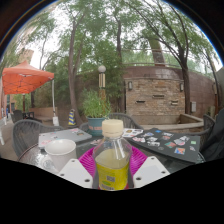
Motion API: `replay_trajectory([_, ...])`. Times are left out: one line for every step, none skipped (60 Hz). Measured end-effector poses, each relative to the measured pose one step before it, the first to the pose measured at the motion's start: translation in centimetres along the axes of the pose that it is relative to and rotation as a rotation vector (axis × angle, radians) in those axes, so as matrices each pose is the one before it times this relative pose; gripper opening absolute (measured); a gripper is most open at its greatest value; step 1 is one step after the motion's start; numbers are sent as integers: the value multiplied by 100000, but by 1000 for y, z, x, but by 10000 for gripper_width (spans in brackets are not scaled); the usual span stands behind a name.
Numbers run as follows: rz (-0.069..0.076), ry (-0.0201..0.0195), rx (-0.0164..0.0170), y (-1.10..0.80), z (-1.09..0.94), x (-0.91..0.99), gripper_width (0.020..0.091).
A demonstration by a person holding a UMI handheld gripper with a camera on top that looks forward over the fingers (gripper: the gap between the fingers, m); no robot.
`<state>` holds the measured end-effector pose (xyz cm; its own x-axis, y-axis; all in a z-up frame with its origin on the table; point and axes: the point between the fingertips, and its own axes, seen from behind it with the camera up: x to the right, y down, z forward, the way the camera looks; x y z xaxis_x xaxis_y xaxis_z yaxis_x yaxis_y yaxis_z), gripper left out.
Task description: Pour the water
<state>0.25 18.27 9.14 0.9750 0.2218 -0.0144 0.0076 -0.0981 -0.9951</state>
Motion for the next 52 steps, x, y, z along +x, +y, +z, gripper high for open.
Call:
replay_trajectory([-191,361,-308,84,6,33,416])
replay_trajectory([154,76,-6,0,33,0,436])
replay_trajectory([245,14,58,-104,-64,-51,464])
replay_trajectory([160,136,-124,2,36,5,491])
replay_trajectory([-11,-11,-62,41,101,114,516])
replay_trajectory([101,-87,-216,25,37,3,547])
replay_trajectory([59,-21,-403,65,24,39,573])
replay_trajectory([6,176,-578,73,19,60,595])
replay_trajectory([45,466,-904,114,-30,153,625])
replay_trajectory([133,897,-1409,177,-208,142,670])
replay_trajectory([-299,256,-1383,253,-444,-33,722])
replay_trajectory([65,-104,-1788,245,-137,39,774])
replay_trajectory([183,-101,-1273,102,-190,39,821])
replay_trajectory([317,-25,-710,-27,-266,36,856])
replay_trajectory([387,139,-413,-74,-357,87,857])
replay_trajectory([271,82,-223,126,-62,398,845])
replay_trajectory([16,-141,20,22,-871,-214,836])
replay_trajectory([-42,-351,-73,-57,-478,-24,835])
replay_trajectory([-395,-573,-172,-46,-556,-86,836])
replay_trajectory([-657,-855,-212,-6,-649,-148,836])
replay_trajectory([-702,-868,-173,-12,-733,-189,835])
replay_trajectory([-294,-368,-316,-25,-744,-120,835])
replay_trajectory([-492,-415,-218,-55,-669,-16,836])
replay_trajectory([-391,-158,-251,26,-726,-4,835])
replay_trajectory([-426,72,-318,23,-795,16,833])
replay_trajectory([-339,244,-409,-61,-919,-11,834])
replay_trajectory([-352,485,-337,121,-1251,-114,833])
replay_trajectory([-336,646,-198,51,-871,106,834])
replay_trajectory([-359,493,-23,31,-880,24,834])
replay_trajectory([-293,285,220,-5,-905,-47,835])
replay_trajectory([-315,42,154,-140,-1097,-212,834])
replay_trajectory([-176,64,254,54,-1321,-82,835])
replay_trajectory([-116,-9,279,54,-982,-187,834])
replay_trajectory([-72,35,86,132,-974,-197,835])
replay_trajectory([-66,138,-116,185,-953,-184,833])
replay_trajectory([-91,352,-285,204,-929,-105,835])
replay_trajectory([-56,512,-525,-10,-993,55,838])
replay_trajectory([14,706,-448,288,-1265,-10,836])
replay_trajectory([152,639,-381,285,-803,-73,837])
replay_trajectory([124,332,-162,276,-792,-137,837])
replay_trajectory([56,-18,-119,302,-746,-218,837])
replay_trajectory([57,-118,-443,262,-1066,-10,838])
replay_trajectory([116,-19,-474,417,-791,-167,836])
replay_trajectory([173,237,-262,362,-1000,-200,835])
replay_trajectory([400,120,-182,344,-725,-162,835])
replay_trajectory([426,10,-105,339,-697,-174,836])
replay_trajectory([272,-153,-68,291,-699,-210,836])
replay_trajectory([-47,-356,-205,247,-840,-188,838])
replay_trajectory([-94,-338,-97,320,-652,-267,837])
replay_trajectory([14,-279,-204,322,-624,-171,835])
replay_trajectory([171,-117,-365,355,-593,-177,836])
replay_trajectory([208,-55,-501,319,-575,-98,836])
